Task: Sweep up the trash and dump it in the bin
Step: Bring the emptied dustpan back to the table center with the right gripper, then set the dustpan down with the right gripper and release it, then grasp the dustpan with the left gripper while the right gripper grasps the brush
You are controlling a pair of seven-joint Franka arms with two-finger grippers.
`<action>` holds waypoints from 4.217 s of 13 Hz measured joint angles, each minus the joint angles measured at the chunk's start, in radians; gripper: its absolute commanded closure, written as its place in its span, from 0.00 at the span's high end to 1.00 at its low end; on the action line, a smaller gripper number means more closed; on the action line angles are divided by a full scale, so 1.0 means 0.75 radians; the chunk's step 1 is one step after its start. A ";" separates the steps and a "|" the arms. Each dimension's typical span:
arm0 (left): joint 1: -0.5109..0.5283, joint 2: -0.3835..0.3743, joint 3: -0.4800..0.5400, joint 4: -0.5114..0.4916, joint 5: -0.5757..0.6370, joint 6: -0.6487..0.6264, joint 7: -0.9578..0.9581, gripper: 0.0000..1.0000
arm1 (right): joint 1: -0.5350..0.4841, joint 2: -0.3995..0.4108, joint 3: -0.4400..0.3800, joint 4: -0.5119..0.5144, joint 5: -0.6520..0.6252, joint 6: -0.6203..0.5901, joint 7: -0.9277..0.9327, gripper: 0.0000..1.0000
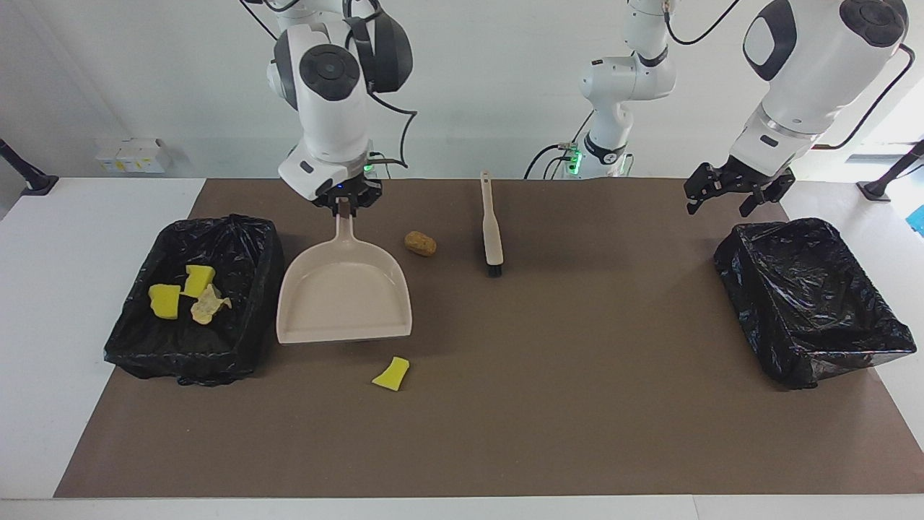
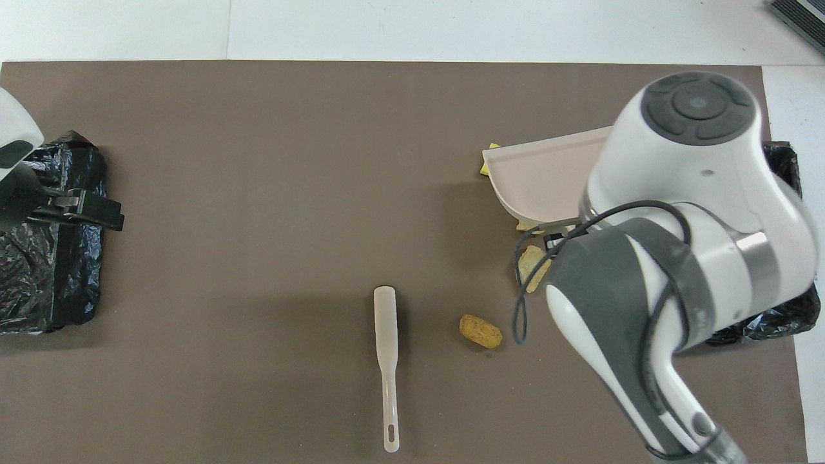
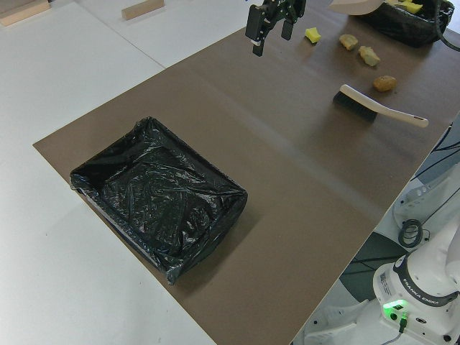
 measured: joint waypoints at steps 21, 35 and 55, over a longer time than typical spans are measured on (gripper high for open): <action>0.030 -0.007 -0.027 -0.005 0.000 0.033 0.000 1.00 | 0.396 0.709 -0.039 0.612 0.142 0.482 0.423 1.00; -0.048 0.088 -0.073 0.021 -0.016 0.195 0.002 1.00 | 0.629 -0.100 -0.028 -0.576 0.409 0.614 0.517 1.00; -0.509 0.530 -0.090 0.026 -0.016 0.845 -0.320 1.00 | 0.568 -0.254 -0.052 -0.761 0.404 0.556 0.507 0.00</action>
